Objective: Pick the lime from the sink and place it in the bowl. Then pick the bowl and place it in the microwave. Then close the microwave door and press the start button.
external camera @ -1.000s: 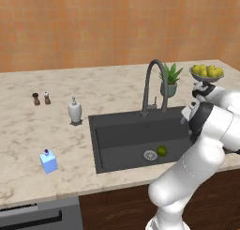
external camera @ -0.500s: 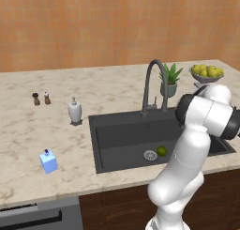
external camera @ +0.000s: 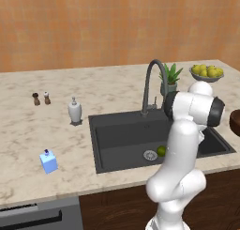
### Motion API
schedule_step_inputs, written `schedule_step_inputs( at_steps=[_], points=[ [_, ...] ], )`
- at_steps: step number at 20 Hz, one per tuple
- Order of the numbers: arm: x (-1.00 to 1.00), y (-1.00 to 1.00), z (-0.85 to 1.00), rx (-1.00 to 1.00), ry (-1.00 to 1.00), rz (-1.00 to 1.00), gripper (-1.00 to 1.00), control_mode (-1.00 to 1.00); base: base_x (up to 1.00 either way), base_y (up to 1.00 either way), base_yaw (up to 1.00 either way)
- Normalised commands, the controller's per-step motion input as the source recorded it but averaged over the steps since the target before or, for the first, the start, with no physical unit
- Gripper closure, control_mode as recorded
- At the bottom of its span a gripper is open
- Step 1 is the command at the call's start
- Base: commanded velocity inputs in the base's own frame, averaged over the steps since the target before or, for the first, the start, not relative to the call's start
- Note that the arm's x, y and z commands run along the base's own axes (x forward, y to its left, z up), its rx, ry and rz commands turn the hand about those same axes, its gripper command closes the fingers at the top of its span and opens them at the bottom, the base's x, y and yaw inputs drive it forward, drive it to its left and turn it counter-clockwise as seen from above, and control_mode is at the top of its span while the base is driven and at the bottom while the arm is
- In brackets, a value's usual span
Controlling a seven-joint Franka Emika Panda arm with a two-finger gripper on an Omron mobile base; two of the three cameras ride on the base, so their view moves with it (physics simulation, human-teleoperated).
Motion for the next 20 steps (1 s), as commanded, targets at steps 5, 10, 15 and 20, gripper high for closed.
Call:
schedule_step_inputs(
  at_steps=[5,10,15,20],
  points=[
    [0.38,0.00,-0.33,0.05,0.01,0.03,-1.00,-1.00,0.00,0.00,0.00],
    [0.43,-0.01,-0.27,0.05,0.00,0.03,-1.00,-1.00,0.00,0.00,0.00],
    [0.44,0.00,-0.17,0.00,0.05,0.00,-1.00,-1.00,0.00,0.00,0.00],
    [0.25,-0.03,-0.32,0.00,0.02,0.01,-1.00,-1.00,0.00,0.00,0.00]
  ],
)
